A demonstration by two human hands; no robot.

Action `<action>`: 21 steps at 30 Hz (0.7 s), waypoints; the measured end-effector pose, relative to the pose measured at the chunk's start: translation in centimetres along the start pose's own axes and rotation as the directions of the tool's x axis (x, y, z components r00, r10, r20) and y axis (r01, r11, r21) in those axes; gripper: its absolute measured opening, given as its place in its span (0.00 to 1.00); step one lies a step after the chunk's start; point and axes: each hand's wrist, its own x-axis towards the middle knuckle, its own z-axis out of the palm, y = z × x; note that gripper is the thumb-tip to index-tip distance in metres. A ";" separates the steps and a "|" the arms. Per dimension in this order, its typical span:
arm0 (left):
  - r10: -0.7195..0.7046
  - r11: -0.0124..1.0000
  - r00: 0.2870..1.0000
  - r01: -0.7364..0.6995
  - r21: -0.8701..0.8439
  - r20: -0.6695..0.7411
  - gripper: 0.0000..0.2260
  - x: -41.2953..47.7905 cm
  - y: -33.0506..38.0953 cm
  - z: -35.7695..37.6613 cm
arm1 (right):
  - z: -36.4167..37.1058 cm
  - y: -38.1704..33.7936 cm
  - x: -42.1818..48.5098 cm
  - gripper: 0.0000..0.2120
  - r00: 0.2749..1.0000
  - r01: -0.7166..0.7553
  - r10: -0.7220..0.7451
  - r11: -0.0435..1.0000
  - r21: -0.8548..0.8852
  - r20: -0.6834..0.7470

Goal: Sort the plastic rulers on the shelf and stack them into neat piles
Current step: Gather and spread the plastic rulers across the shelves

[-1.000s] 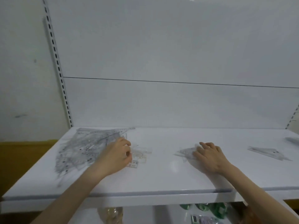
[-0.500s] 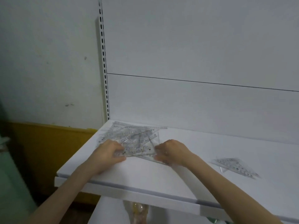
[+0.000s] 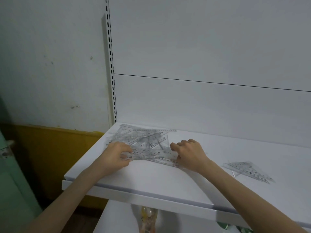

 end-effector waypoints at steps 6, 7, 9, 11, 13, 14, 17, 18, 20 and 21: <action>-0.151 0.971 0.977 0.119 0.208 0.148 0.30 -1.3 -1.3 -1.2 | 0.1 0.9 -1.1 0.10 0.974 -0.026 0.071 0.978 0.205 -0.215; -0.183 0.963 0.968 0.140 0.232 0.172 0.31 -1.5 -1.4 -1.3 | 0.1 1.0 -1.3 0.11 0.974 -0.048 0.098 0.971 0.233 -0.206; -0.192 0.960 0.968 0.151 0.237 0.163 0.28 -1.9 -1.7 -1.6 | -0.2 1.0 -1.5 0.13 0.981 -0.095 0.132 0.965 0.246 -0.141; -0.190 0.964 0.974 0.160 0.213 0.127 0.25 -2.0 -1.8 -1.9 | -0.7 0.9 -1.8 0.15 0.982 -0.121 0.155 0.955 0.271 -0.109; -0.199 0.962 0.974 0.173 0.210 0.110 0.25 -2.3 -1.7 -2.2 | -1.4 0.4 -2.0 0.15 0.974 -0.135 0.179 0.950 0.282 -0.138; -0.194 0.963 0.976 0.169 0.211 0.102 0.25 -2.3 -1.7 -2.3 | -1.7 0.1 -2.1 0.15 0.969 -0.139 0.191 0.945 0.295 -0.155; -0.156 0.980 0.986 0.146 0.131 0.067 0.22 -2.7 -1.4 -2.4 | -2.6 -0.4 -2.3 0.14 0.965 -0.176 0.230 0.926 0.334 -0.126; -0.146 0.985 0.988 0.140 0.101 0.058 0.20 -2.8 -1.3 -2.4 | -2.9 -0.6 -2.4 0.14 0.966 -0.191 0.239 0.920 0.342 -0.104; -0.103 0.987 0.994 0.098 0.128 0.034 0.11 -3.0 -1.2 -2.5 | -3.2 -0.9 -2.5 0.15 0.961 -0.224 0.267 0.899 0.375 -0.067; -0.076 0.980 0.997 0.072 0.188 0.014 0.09 -3.1 -1.0 -2.6 | -3.4 -1.0 -2.6 0.15 0.955 -0.249 0.293 0.874 0.417 -0.044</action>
